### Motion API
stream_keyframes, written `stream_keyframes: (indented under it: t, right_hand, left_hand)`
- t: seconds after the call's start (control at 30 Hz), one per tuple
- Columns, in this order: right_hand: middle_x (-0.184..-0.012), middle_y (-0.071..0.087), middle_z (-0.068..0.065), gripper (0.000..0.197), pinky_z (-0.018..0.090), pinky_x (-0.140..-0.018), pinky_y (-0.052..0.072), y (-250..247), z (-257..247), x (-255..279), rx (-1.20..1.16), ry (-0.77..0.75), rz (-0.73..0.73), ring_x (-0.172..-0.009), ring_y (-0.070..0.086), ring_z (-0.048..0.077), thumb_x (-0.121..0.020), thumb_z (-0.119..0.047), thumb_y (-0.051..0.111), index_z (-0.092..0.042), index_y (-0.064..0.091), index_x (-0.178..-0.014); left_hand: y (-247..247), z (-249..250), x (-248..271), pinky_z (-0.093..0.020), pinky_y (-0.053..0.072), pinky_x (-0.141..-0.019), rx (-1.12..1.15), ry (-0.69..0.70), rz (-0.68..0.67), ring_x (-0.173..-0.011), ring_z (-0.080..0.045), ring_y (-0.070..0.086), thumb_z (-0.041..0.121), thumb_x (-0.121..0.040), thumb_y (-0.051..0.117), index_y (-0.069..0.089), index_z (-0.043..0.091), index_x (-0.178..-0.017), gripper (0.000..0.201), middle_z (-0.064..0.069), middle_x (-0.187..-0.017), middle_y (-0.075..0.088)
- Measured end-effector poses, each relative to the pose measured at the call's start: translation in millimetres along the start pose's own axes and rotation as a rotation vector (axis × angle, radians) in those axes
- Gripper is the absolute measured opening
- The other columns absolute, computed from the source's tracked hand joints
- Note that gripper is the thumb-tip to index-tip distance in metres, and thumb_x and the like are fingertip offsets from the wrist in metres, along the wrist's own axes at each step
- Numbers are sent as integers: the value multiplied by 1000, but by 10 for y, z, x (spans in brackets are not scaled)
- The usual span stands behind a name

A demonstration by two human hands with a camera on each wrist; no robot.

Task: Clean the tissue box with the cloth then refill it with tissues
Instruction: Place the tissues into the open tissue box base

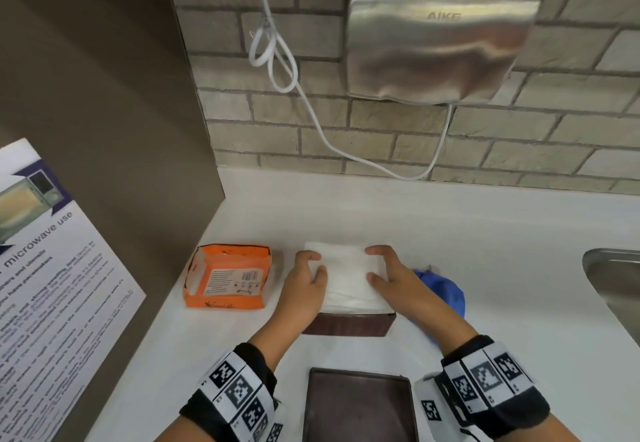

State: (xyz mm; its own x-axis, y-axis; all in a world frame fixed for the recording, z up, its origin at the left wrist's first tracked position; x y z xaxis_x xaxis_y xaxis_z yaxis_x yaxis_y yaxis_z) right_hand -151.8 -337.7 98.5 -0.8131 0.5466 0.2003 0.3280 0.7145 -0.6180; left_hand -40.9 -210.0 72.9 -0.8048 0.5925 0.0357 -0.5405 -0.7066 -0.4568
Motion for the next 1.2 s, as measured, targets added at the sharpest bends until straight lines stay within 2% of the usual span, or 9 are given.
stream_keyframes:
  t: [0.13, 0.3, 0.37, 0.47, 0.67, 0.8, 0.9, 1.03, 1.2]
  right_hand:
    - [-105, 52, 14, 41, 20, -54, 39, 38, 47, -119, 134, 60, -14, -77, 54, 23, -98, -19, 42, -24, 29, -137]
    - [-125, 41, 23, 44, 23, -60, 37, 136, -33, -168, 323, 94, -74, -63, 43, 14, -99, -12, 38, -17, 23, -141]
    - [-126, 40, 23, 48, 22, -58, 37, 188, -50, -182, 386, 94, -78, -63, 43, 13, -97, -7, 39, -16, 23, -142]
    - [-130, 37, 25, 59, 31, -80, 45, 320, -47, -161, 577, 101, -92, -101, 55, 30, -93, 1, 42, -11, 17, -145]
    - [-141, 27, 22, 56, 33, -97, 40, 391, -66, -70, 797, 81, -11, -123, 39, 32, -92, -12, 53, -13, 28, -141]
    - [-156, 13, 15, 47, 39, -110, 28, 151, -84, -33, 860, -124, 127, -141, 18, 36, -96, -20, 49, -21, 38, -142]
    - [-153, 26, 8, 60, 34, -105, 38, 39, -14, -75, 795, -269, 32, -134, 30, 30, -91, -1, 48, -25, 36, -145]
    - [-151, 32, 6, 66, 29, -103, 40, 115, 125, -164, 818, -226, -130, -132, 34, 28, -87, 2, 51, -24, 35, -146]
    - [-136, 49, 7, 64, 37, -100, 43, 228, 170, -231, 978, -239, -72, -126, 45, 30, -82, -2, 60, -19, 40, -140]
  left_hand:
    - [65, 17, -33, -12, 35, -53, -172, -19, -117, -69, -2, 47, 15, -99, 40, 33, 14, -132, 33, -11, -121, 49]
    - [141, 26, -39, -23, 42, -82, -313, -92, -208, -106, -23, 55, 5, -98, 38, 25, 10, -142, 46, -15, -137, 39]
    - [174, 13, -38, -25, 42, -84, -361, -126, -254, -112, -26, 54, 2, -97, 39, 22, 8, -144, 51, -16, -136, 40]
    - [199, 3, -23, -27, 43, -83, -420, -149, -279, -112, -28, 54, -3, -94, 40, 20, 7, -145, 56, -17, -137, 38]
    - [202, 8, 28, -29, 46, -85, -551, -87, -243, -110, -27, 54, -4, -92, 43, 28, 10, -141, 53, -16, -137, 35]
    - [137, 2, 39, -27, 32, -112, -589, 80, -125, -141, -22, 29, 3, -96, 45, 36, 11, -141, 46, -10, -156, 16]
    - [165, 27, 21, -30, 23, -118, -543, 191, -196, -146, -23, 19, 4, -99, 35, 34, 13, -145, 46, -10, -159, 11]
    - [231, -50, -26, -37, 20, -119, -596, 167, -303, -147, -28, 11, 3, -100, 31, 30, 11, -146, 46, -17, -158, 11]
    - [267, -127, -74, -40, 27, -117, -690, 158, -316, -147, -29, 12, 1, -97, 39, 28, 9, -146, 50, -17, -157, 15]
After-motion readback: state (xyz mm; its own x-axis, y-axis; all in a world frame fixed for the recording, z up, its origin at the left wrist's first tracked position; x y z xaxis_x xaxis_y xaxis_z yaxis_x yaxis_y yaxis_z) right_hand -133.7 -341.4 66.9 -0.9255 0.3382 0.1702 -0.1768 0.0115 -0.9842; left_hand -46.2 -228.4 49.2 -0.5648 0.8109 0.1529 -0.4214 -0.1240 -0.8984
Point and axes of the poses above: each hand's wrist, its own x-axis away from the middle knuckle, its own y-axis out of the palm, z = x × y, the point moved 2 cm from there along -x, towards the middle knuckle
